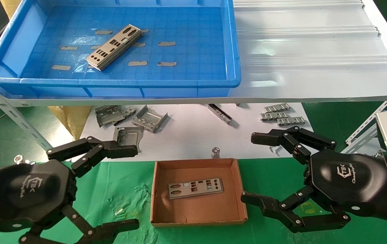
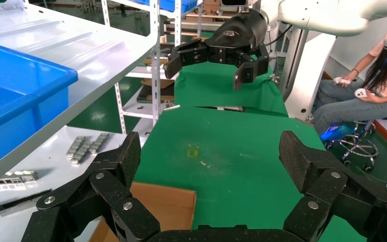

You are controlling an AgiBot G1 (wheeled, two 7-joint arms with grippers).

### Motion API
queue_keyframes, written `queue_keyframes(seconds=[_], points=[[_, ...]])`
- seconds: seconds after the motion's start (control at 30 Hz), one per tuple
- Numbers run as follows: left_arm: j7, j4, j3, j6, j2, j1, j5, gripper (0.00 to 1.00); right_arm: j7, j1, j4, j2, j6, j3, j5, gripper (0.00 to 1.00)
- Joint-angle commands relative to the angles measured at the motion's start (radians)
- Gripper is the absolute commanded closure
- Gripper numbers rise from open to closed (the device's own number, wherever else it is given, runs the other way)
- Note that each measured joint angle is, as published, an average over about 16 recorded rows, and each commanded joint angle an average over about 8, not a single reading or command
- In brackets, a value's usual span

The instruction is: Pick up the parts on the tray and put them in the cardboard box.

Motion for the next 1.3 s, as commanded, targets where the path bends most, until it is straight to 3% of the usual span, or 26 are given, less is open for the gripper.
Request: queue_keyframes(seconds=[0.03, 1.3], points=[[0.0, 0.0, 0.0, 0.0, 0.0, 0.0, 0.0, 0.0, 0.0, 0.0, 0.0, 0.0, 0.0, 0.0, 0.0, 0.0], [0.0, 0.0, 0.0, 0.0, 0.0, 0.0, 0.0, 0.0, 0.0, 0.0, 0.0, 0.0, 0.0, 0.0, 0.0, 0.0]])
